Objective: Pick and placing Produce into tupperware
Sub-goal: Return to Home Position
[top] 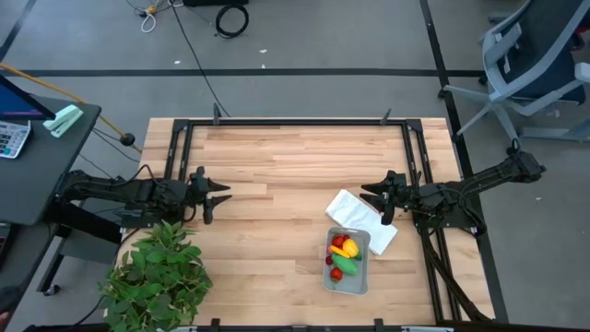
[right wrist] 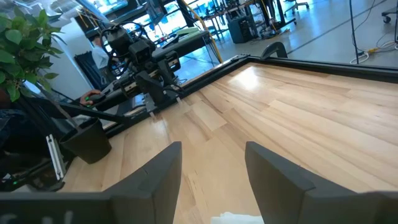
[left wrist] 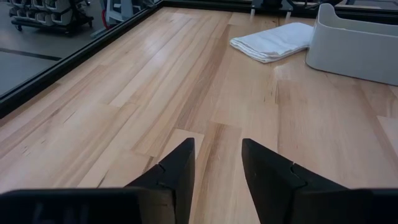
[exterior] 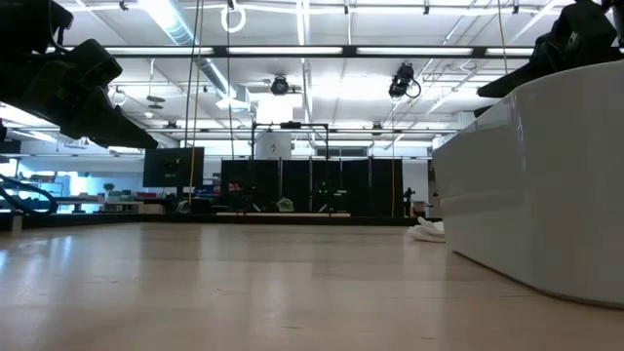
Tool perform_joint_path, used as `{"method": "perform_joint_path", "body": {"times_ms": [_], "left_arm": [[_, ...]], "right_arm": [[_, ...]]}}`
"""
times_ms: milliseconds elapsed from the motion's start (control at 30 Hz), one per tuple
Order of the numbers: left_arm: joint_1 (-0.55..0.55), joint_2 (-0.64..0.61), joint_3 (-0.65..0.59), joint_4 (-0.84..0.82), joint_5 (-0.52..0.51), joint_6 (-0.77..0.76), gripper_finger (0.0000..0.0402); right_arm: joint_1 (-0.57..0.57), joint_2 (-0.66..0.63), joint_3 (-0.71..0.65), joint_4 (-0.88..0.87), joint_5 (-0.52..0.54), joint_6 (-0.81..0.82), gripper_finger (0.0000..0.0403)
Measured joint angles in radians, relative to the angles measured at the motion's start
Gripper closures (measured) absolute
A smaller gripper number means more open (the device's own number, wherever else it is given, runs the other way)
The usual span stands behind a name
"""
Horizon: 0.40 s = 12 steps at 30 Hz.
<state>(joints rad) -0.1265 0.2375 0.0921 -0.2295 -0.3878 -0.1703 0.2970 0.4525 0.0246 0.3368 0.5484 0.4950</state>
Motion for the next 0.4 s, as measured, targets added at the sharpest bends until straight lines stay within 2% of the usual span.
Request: {"method": "perform_joint_path", "body": {"times_ms": [400], "left_arm": [[0.000,0.000,0.000,0.000,0.000,0.000,0.0257]], "right_arm": [[0.000,0.000,0.000,0.000,0.000,0.000,0.0218]]}}
